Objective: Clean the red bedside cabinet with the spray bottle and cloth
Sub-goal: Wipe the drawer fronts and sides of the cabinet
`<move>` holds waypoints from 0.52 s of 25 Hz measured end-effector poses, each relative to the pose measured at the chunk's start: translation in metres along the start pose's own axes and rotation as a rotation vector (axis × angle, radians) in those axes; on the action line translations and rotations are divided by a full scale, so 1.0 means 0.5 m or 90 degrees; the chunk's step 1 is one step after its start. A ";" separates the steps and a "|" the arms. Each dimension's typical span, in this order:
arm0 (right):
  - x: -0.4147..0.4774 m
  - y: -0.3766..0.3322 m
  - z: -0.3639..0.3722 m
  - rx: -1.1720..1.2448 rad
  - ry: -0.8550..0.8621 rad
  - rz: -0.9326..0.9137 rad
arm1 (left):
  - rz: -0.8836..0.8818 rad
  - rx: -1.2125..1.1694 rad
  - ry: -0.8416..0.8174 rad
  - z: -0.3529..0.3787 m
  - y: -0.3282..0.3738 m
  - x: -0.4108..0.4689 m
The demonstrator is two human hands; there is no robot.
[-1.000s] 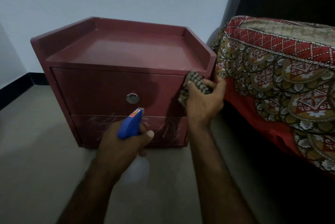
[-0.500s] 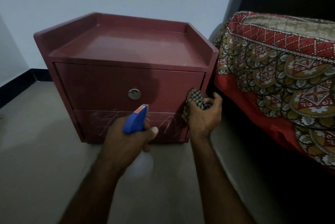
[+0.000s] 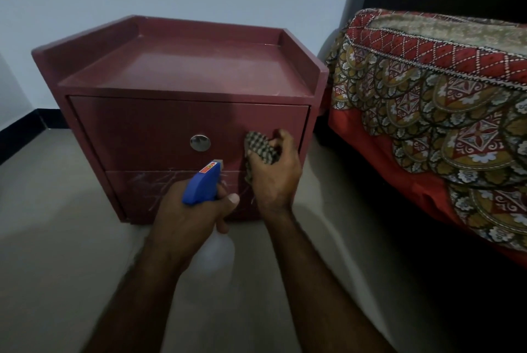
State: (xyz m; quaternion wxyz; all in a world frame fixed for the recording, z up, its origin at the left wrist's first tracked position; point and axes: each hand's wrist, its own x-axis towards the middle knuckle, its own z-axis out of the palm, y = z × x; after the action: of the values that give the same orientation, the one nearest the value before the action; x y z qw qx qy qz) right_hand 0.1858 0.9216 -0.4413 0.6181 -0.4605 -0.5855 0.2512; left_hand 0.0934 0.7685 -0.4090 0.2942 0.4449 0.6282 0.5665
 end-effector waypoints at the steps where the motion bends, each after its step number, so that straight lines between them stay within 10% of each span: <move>1: 0.007 0.010 -0.011 0.007 0.009 0.007 | -0.003 0.005 0.000 0.000 -0.001 0.001; 7: 0.021 0.094 -0.064 -0.021 0.089 0.088 | -0.033 0.019 0.004 0.010 -0.017 -0.001; 13: -0.016 0.196 -0.132 0.180 0.111 0.450 | -0.068 0.015 -0.019 0.034 -0.039 -0.002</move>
State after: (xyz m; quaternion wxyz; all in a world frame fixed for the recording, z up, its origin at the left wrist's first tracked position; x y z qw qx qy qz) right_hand 0.2695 0.9406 -0.5225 0.5982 -0.5636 -0.2955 0.4871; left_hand 0.1044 0.7757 -0.4311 0.3281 0.4223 0.6532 0.5361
